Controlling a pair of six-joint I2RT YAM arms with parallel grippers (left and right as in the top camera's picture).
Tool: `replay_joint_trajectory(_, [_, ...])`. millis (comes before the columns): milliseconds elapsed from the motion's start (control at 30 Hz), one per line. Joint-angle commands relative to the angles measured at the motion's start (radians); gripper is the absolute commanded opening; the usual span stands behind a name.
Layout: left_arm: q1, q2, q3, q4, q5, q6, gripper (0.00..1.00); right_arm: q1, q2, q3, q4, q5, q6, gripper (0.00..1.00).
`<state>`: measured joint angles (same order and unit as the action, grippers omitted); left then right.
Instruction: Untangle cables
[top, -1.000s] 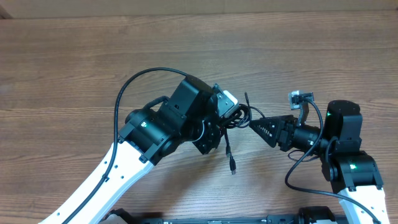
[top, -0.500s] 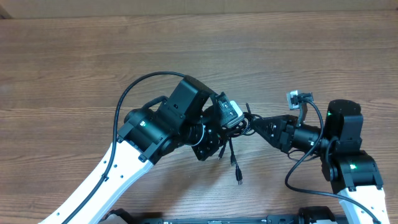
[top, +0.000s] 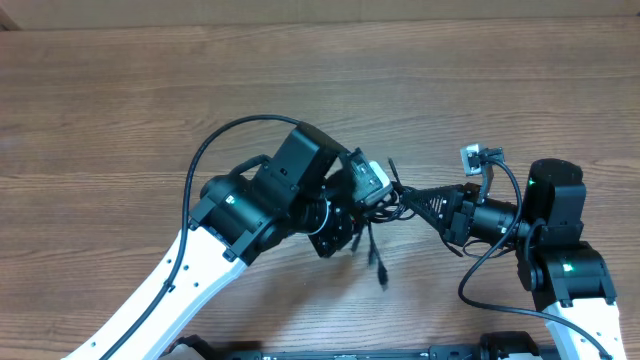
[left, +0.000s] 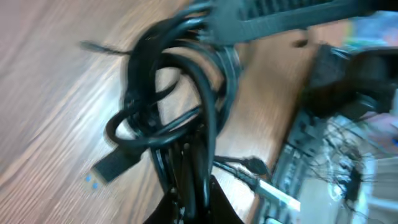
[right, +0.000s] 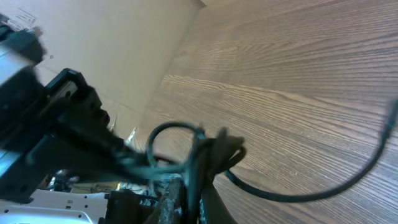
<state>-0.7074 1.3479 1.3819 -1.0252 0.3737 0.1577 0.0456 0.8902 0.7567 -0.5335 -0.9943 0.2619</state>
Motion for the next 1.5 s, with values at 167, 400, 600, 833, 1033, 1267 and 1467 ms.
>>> replay_joint_trajectory(167, [0.000, -0.013, 0.016, 0.010, -0.375, -0.233, 0.04, -0.001, -0.009, 0.023, 0.006, -0.150, -0.072, 0.04])
replay_joint_trajectory(400, [0.000, -0.013, 0.016, 0.009, -0.373, -0.195, 0.04, -0.001, -0.009, 0.023, -0.060, 0.047, -0.076, 0.58])
replay_joint_trajectory(600, [-0.003, -0.013, 0.016, 0.003, -0.170, 0.162, 0.05, -0.001, -0.009, 0.023, -0.087, 0.164, 0.000, 1.00])
replay_joint_trajectory(833, [-0.062, -0.013, 0.016, 0.043, -0.162, 0.611, 0.04, -0.002, -0.009, 0.024, -0.028, 0.163, 0.212, 1.00])
replay_joint_trajectory(1033, [-0.065, -0.013, 0.016, 0.131, -0.179, 0.766, 0.04, -0.002, -0.009, 0.024, -0.009, 0.101, 0.240, 1.00])
replay_joint_trajectory(1267, [-0.066, -0.013, 0.016, 0.309, -0.219, 0.762, 0.04, -0.002, -0.009, 0.024, 0.017, 0.042, 0.239, 0.64])
replay_joint_trajectory(1467, [-0.066, -0.013, 0.016, 0.304, -0.189, 0.716, 0.04, -0.002, -0.009, 0.024, 0.017, 0.043, 0.224, 0.13])
